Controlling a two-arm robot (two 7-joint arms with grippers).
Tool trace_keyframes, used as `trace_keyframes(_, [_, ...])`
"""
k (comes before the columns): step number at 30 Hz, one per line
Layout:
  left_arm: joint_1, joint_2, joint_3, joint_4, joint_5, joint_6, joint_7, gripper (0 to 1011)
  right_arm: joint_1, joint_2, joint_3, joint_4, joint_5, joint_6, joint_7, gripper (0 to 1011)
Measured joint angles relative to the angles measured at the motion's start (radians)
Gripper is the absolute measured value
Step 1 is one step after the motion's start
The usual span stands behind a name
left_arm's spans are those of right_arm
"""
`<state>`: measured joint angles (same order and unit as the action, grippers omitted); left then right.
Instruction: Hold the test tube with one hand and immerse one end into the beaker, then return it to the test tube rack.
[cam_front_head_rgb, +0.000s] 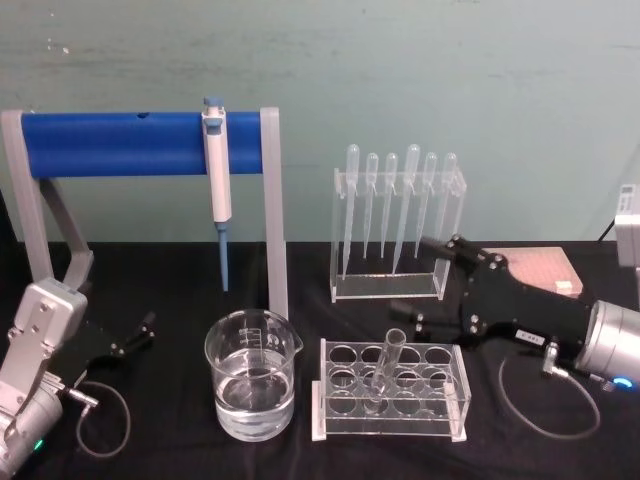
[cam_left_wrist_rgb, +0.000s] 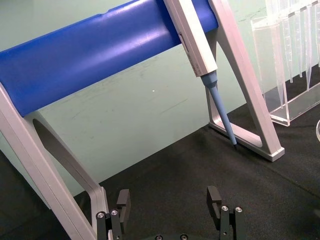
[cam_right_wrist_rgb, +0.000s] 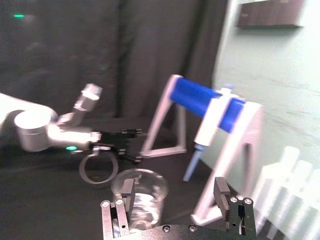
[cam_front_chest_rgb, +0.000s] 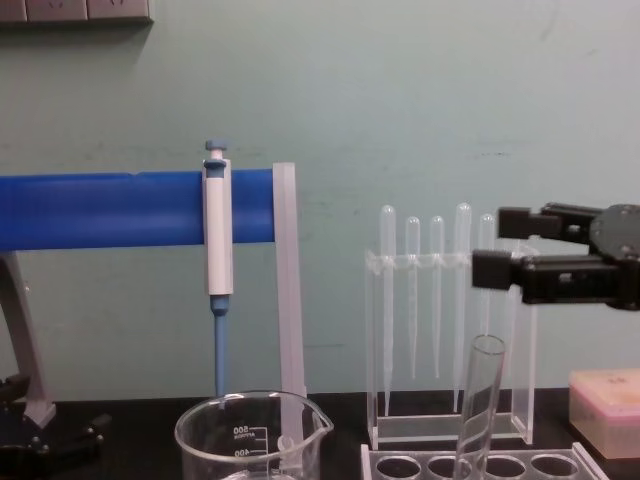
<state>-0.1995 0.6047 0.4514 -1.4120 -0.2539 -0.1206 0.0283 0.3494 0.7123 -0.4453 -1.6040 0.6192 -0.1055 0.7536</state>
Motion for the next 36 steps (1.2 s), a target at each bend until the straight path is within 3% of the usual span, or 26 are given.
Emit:
trace_keyframes(3, [0.000, 0.000, 0.000, 0.000, 0.000, 0.000, 0.000, 1000, -0.021, -0.006, 0.024, 0.000, -0.001, 0.011, -0.059, 1002])
trace_keyframes(9, [0.000, 0.000, 0.000, 0.000, 0.000, 0.000, 0.000, 1000, -0.077, -0.030, 0.080, 0.004, -0.042, 0.051, -0.240, 1002])
trace_keyframes(13, [0.000, 0.000, 0.000, 0.000, 0.000, 0.000, 0.000, 1000, -0.121, -0.060, 0.114, 0.005, -0.097, 0.095, -0.407, 1002])
trace_keyframes(20, [0.000, 0.000, 0.000, 0.000, 0.000, 0.000, 0.000, 1000, -0.157, -0.116, 0.138, 0.016, -0.169, 0.189, -0.603, 1002])
trace_keyframes(27, [0.000, 0.000, 0.000, 0.000, 0.000, 0.000, 0.000, 1000, -0.162, -0.149, 0.149, 0.039, -0.186, 0.227, -0.639, 1002])
trace_keyframes(36, [0.000, 0.000, 0.000, 0.000, 0.000, 0.000, 0.000, 1000, -0.162, -0.149, 0.150, 0.040, -0.186, 0.226, -0.634, 1002])
